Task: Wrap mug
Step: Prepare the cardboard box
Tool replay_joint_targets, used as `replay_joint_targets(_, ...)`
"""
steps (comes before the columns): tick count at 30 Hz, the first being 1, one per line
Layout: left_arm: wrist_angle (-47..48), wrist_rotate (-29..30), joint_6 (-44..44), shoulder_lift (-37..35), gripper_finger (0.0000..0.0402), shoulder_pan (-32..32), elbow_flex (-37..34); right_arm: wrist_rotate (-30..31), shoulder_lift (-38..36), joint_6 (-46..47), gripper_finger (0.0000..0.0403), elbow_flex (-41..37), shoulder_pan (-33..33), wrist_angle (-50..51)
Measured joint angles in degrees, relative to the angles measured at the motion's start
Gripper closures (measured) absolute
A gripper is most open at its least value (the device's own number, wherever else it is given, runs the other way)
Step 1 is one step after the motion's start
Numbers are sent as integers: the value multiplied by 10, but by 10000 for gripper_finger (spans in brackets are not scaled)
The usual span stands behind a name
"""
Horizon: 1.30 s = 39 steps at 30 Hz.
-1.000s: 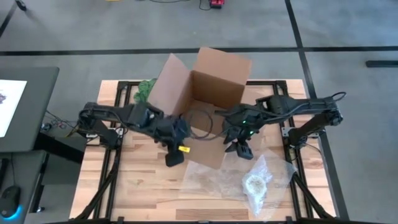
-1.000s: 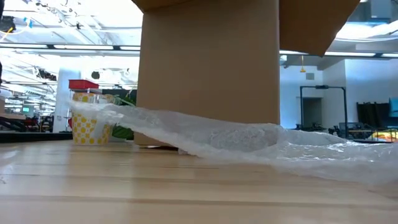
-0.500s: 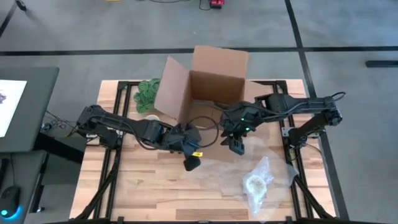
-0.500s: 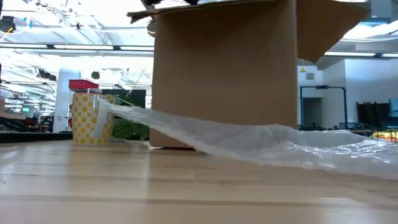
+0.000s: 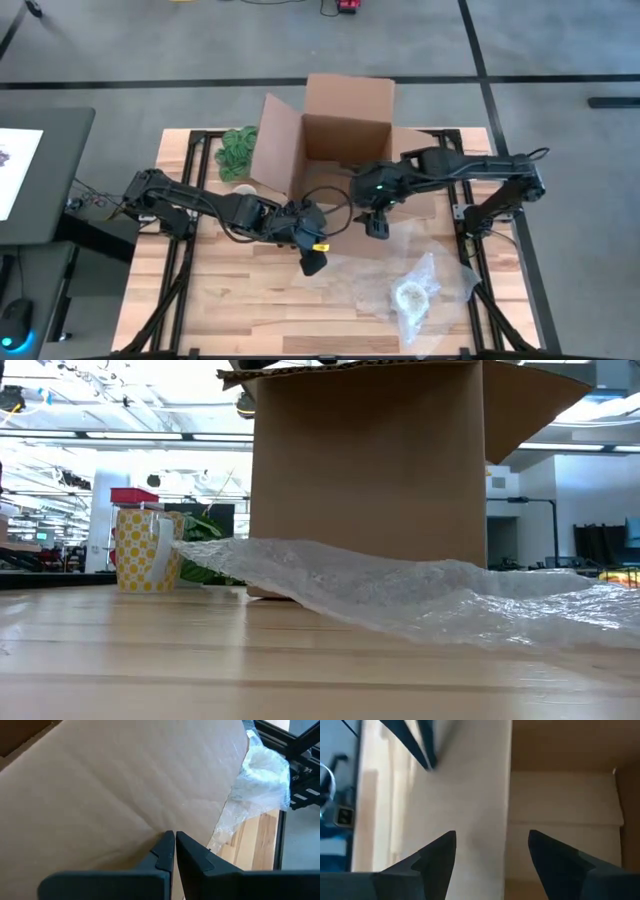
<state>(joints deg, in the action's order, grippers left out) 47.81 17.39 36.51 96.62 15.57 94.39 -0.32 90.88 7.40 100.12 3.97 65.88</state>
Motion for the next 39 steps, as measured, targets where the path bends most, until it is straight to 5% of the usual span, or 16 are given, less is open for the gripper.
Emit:
replay_joint_targets(11,8,31,15,-66,402,-1,41,11,59,2,240,1,2,47)
replay_joint_targets(20,67,191,44,-136,402,-14,44,61,59,-15,389,0,14,50)
replay_joint_targets(39,187,250,119,-136,402,-43,36,54,-25,82,221,63,28,42)
